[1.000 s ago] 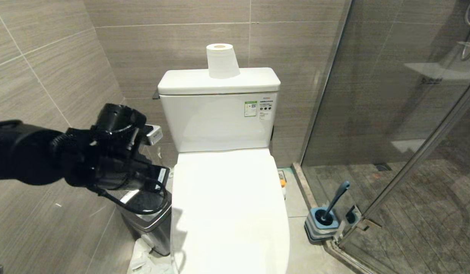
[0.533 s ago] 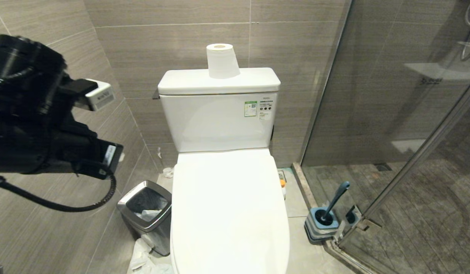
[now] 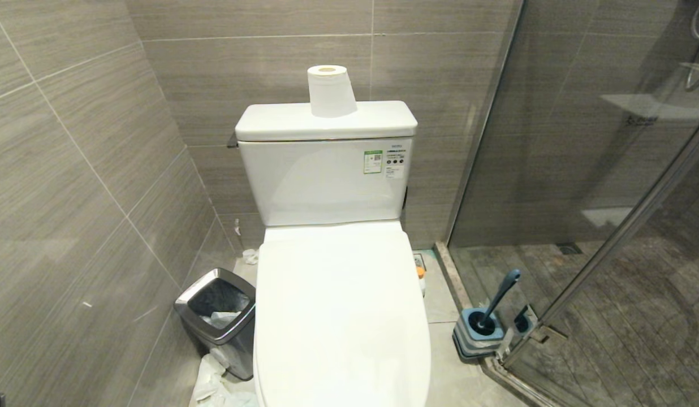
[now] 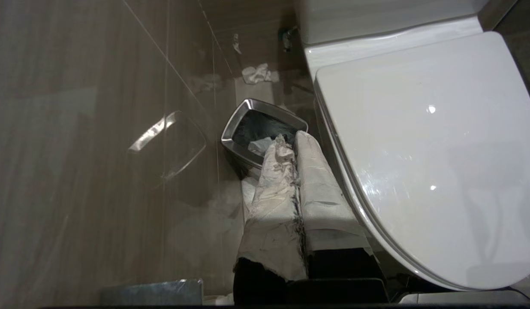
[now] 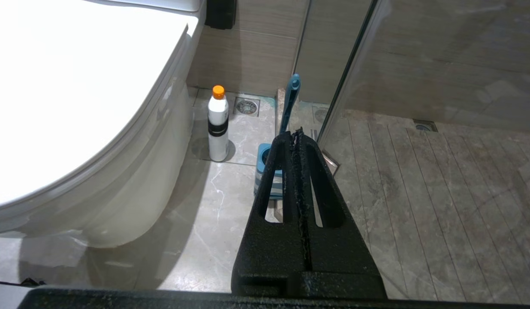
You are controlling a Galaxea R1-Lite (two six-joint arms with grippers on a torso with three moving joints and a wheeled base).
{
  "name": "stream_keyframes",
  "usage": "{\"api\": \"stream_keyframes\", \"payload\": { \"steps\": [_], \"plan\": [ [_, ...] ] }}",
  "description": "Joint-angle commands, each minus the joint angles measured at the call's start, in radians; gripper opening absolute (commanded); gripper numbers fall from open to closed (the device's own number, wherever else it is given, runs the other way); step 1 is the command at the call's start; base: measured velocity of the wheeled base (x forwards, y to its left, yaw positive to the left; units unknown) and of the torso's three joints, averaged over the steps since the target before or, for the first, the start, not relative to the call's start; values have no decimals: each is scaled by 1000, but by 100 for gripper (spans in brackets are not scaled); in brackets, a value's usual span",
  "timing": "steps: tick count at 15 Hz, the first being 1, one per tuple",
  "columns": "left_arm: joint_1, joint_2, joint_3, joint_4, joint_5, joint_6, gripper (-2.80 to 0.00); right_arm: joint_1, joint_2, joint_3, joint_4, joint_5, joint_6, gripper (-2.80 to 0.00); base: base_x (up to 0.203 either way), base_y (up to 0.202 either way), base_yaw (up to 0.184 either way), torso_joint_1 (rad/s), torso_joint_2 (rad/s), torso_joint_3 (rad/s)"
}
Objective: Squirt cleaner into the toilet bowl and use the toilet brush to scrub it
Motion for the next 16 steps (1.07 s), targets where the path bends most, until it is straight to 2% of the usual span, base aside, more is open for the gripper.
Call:
{"api": "stream_keyframes", "payload": {
  "steps": [1, 4, 7, 11, 16],
  "plan": [
    [72, -155, 44, 0, -26, 29, -280, 0, 2, 0, 0, 0, -1, -280, 0, 0, 0, 0, 0, 0],
    [161, -336, 139, -5, -127, 73, -280, 0, 2, 0, 0, 0, -1, -280, 0, 0, 0, 0, 0, 0],
    [238, -483, 233, -7, -202, 75, -280, 0, 2, 0, 0, 0, -1, -280, 0, 0, 0, 0, 0, 0],
    [250, -616, 388, -129, -219, 77, -280, 0, 2, 0, 0, 0, -1, -280, 0, 0, 0, 0, 0, 0],
    [234, -745, 498, -148, -214, 82, -280, 0, 2, 0, 0, 0, -1, -280, 0, 0, 0, 0, 0, 0]
  ]
}}
